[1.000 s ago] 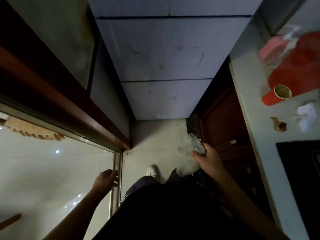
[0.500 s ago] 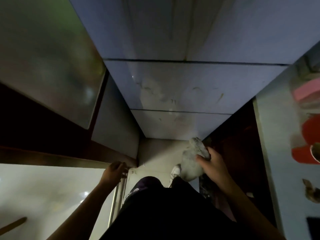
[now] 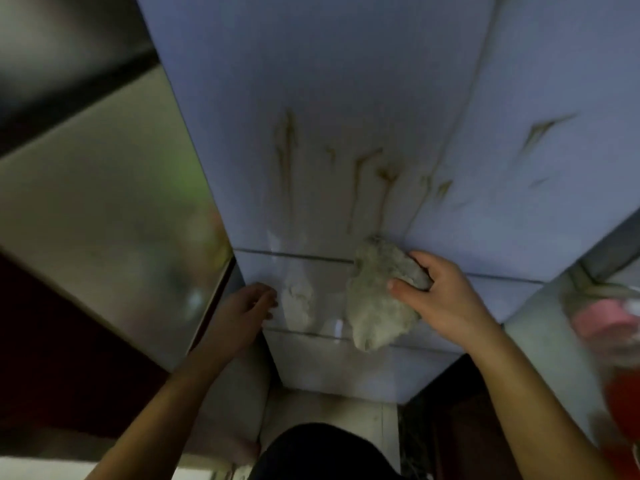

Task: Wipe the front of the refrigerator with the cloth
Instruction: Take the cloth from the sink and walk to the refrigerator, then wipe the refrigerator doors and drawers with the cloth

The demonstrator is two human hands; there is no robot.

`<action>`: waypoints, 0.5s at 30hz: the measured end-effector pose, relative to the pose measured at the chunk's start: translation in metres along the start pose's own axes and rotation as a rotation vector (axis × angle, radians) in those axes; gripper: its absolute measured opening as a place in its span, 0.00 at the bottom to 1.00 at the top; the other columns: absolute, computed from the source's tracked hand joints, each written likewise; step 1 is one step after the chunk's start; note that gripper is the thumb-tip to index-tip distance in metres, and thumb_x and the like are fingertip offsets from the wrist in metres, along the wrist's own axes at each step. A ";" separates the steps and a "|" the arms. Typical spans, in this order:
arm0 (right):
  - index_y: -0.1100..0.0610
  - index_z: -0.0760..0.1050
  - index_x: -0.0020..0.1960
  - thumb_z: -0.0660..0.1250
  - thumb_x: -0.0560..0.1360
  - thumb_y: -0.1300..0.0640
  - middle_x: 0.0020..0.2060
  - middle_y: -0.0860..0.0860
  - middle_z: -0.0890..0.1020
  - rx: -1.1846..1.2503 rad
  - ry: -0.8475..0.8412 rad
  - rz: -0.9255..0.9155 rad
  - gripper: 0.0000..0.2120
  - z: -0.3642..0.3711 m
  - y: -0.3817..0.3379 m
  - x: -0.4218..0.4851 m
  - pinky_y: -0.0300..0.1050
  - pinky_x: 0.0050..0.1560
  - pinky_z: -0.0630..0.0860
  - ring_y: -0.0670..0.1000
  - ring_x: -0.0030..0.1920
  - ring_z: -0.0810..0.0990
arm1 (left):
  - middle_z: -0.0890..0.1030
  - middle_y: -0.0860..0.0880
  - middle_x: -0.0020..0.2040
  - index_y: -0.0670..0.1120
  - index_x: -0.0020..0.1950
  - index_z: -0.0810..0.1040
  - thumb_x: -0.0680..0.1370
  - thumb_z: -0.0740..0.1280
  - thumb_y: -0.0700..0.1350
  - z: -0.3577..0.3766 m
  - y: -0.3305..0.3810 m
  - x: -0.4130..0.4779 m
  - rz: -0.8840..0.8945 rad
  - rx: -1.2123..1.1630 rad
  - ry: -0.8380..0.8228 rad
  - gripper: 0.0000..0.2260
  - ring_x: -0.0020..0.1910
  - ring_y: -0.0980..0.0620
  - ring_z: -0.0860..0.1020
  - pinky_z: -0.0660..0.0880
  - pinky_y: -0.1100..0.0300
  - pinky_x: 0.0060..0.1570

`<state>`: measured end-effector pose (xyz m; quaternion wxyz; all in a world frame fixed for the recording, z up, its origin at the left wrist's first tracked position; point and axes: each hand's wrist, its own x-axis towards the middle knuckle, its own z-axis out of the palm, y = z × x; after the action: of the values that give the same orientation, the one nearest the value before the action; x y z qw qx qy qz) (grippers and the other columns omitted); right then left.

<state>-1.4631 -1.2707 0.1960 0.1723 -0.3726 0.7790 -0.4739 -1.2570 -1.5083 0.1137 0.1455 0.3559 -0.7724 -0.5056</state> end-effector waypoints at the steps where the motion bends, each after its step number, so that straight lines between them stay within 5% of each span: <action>1: 0.44 0.81 0.47 0.77 0.75 0.59 0.39 0.38 0.85 -0.054 -0.001 -0.061 0.10 -0.009 -0.018 0.007 0.32 0.43 0.76 0.36 0.40 0.81 | 0.84 0.55 0.43 0.54 0.46 0.80 0.79 0.63 0.57 -0.008 0.018 0.004 0.065 0.011 0.011 0.10 0.39 0.62 0.82 0.77 0.61 0.44; 4: 0.40 0.80 0.50 0.78 0.73 0.58 0.42 0.34 0.84 -0.210 0.001 -0.226 0.14 -0.034 -0.081 0.024 0.29 0.45 0.75 0.34 0.43 0.82 | 0.84 0.56 0.44 0.58 0.46 0.80 0.70 0.58 0.67 -0.032 0.071 0.013 0.231 0.054 0.059 0.18 0.40 0.58 0.83 0.77 0.60 0.42; 9: 0.45 0.82 0.48 0.77 0.73 0.54 0.41 0.43 0.85 -0.325 0.037 -0.390 0.07 -0.076 -0.180 0.038 0.39 0.45 0.77 0.42 0.43 0.83 | 0.84 0.56 0.46 0.54 0.51 0.81 0.73 0.57 0.67 -0.071 0.159 0.018 0.503 0.165 0.194 0.21 0.44 0.57 0.83 0.79 0.56 0.46; 15: 0.45 0.83 0.48 0.77 0.73 0.53 0.42 0.42 0.85 -0.350 0.230 -0.630 0.06 -0.124 -0.287 0.062 0.37 0.46 0.79 0.41 0.44 0.84 | 0.82 0.59 0.44 0.57 0.52 0.78 0.80 0.64 0.56 -0.118 0.240 0.021 0.756 0.259 0.435 0.06 0.42 0.62 0.80 0.76 0.60 0.41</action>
<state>-1.4619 -1.3192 0.5109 -0.1365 -0.5622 0.7096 -0.4023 -1.2996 -1.5470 0.3762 0.4329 0.1619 -0.8565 -0.2295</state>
